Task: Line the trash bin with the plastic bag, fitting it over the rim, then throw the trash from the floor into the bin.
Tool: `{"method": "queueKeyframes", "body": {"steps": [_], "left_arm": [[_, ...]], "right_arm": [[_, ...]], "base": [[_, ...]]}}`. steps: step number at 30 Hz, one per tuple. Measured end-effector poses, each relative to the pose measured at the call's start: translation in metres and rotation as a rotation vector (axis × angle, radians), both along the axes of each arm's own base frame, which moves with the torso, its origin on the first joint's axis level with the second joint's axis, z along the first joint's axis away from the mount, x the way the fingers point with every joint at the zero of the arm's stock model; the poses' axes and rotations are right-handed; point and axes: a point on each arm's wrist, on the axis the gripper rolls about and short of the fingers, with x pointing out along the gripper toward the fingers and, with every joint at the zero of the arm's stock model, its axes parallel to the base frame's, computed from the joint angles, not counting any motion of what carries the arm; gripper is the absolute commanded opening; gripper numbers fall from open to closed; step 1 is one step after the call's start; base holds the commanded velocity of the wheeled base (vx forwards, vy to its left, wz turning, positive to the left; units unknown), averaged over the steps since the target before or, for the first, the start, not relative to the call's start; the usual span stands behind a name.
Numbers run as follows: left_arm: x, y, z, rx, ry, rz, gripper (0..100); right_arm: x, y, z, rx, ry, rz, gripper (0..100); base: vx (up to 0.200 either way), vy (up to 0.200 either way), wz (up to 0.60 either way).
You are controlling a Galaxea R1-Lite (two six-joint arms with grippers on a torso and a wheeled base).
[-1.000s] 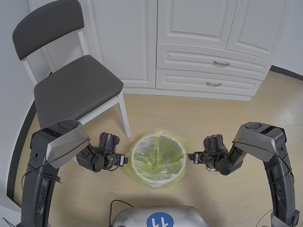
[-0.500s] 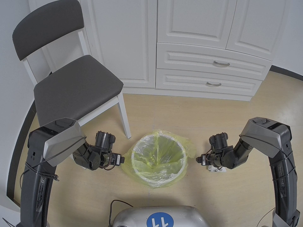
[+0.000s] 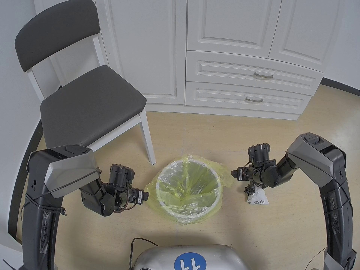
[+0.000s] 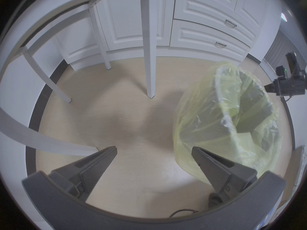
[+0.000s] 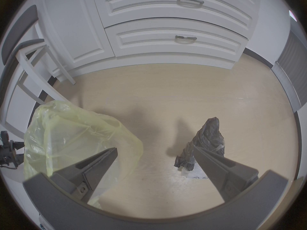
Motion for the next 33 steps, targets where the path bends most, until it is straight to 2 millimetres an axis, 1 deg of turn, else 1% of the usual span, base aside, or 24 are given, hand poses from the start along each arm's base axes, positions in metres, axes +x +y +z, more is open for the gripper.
{"method": "queueKeyframes", "body": {"steps": [3,5,7,9,12,15,17,20,23,24,28,30,33], "left_arm": [[-0.014,-0.001,0.004,0.001,-0.013,-0.018,100],[-0.019,0.0,0.006,0.001,-0.022,-0.022,100],[-0.024,0.001,0.009,-0.002,-0.039,-0.026,100],[-0.028,0.001,0.012,-0.006,-0.058,-0.03,100],[-0.031,0.001,0.013,-0.005,-0.071,-0.027,100],[-0.033,0.0,0.014,-0.004,-0.088,-0.025,100],[-0.033,0.0,0.015,-0.005,-0.103,-0.021,100],[-0.034,-0.001,0.015,-0.006,-0.121,-0.021,100],[-0.034,-0.001,0.016,-0.007,-0.135,-0.017,100],[-0.034,-0.002,0.016,-0.008,-0.14,-0.017,100],[-0.034,-0.002,0.017,-0.012,-0.158,-0.016,100],[-0.034,-0.003,0.018,-0.015,-0.17,-0.018,100],[-0.034,-0.004,0.018,-0.02,-0.187,-0.018,100]], "right_arm": [[0.002,-0.005,0.0,-0.015,0.084,0.019,100],[0.0,-0.009,0.002,-0.002,0.117,0.05,100],[-0.004,-0.011,0.008,0.036,0.151,0.124,100],[-0.013,-0.014,0.011,0.066,0.19,0.208,100],[-0.024,-0.019,0.013,0.088,0.228,0.266,100],[-0.028,-0.02,0.01,0.071,0.252,0.277,100],[-0.027,-0.021,0.009,0.054,0.259,0.273,100],[-0.014,-0.018,0.011,0.027,0.244,0.269,100],[0.002,-0.014,0.016,0.011,0.216,0.27,100],[0.011,-0.011,0.019,0.004,0.2,0.273,100],[0.034,-0.003,0.022,-0.019,0.171,0.284,100],[0.042,0.002,0.016,-0.038,0.189,0.294,100],[0.047,0.009,0.0,-0.062,0.247,0.318,100]], "base": [[0.0,0.0,0.0],[0.0,0.0,0.0],[0.0,0.0,0.0],[0.0,0.0,0.0],[0.0,0.0,0.0],[0.0,0.0,0.0],[0.0,0.0,0.0],[0.0,0.0,0.0],[0.0,0.0,0.0],[0.0,0.0,0.0],[0.0,0.0,0.0],[0.0,0.0,0.0],[0.0,0.0,0.0]]}}
